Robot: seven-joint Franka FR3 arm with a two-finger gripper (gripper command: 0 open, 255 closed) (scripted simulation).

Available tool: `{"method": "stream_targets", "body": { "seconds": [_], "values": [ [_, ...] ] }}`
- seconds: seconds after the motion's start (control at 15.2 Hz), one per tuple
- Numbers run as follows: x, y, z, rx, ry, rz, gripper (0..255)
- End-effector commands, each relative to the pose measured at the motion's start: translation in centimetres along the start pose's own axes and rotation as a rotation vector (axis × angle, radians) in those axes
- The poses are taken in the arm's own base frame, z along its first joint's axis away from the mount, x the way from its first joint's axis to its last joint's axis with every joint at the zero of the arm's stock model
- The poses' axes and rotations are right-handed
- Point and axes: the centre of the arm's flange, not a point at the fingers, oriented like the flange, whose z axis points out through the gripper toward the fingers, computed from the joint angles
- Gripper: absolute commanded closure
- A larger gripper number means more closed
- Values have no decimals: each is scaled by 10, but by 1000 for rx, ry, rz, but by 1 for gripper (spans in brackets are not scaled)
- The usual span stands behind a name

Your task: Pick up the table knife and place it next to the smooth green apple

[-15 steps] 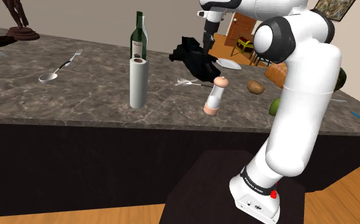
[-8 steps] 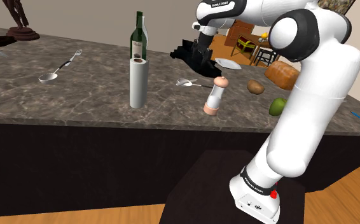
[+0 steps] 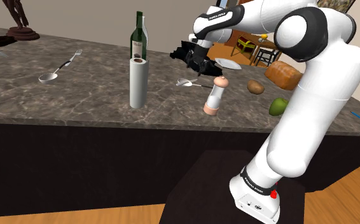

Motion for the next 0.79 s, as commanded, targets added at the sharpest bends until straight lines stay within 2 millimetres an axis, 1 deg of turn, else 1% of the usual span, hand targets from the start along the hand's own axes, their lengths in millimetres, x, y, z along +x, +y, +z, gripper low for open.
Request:
{"method": "stream_targets", "body": {
  "seconds": [0.0, 0.07, 0.59, 0.66, 0.73],
  "values": [
    [0, 0, 10, -1, 0, -2, 0],
    [0, 0, 19, -1, 0, -2, 0],
    [0, 0, 19, -1, 0, -2, 0],
    [0, 0, 19, -1, 0, -2, 255],
    [0, 0, 19, -1, 0, -2, 255]
  ]
}}
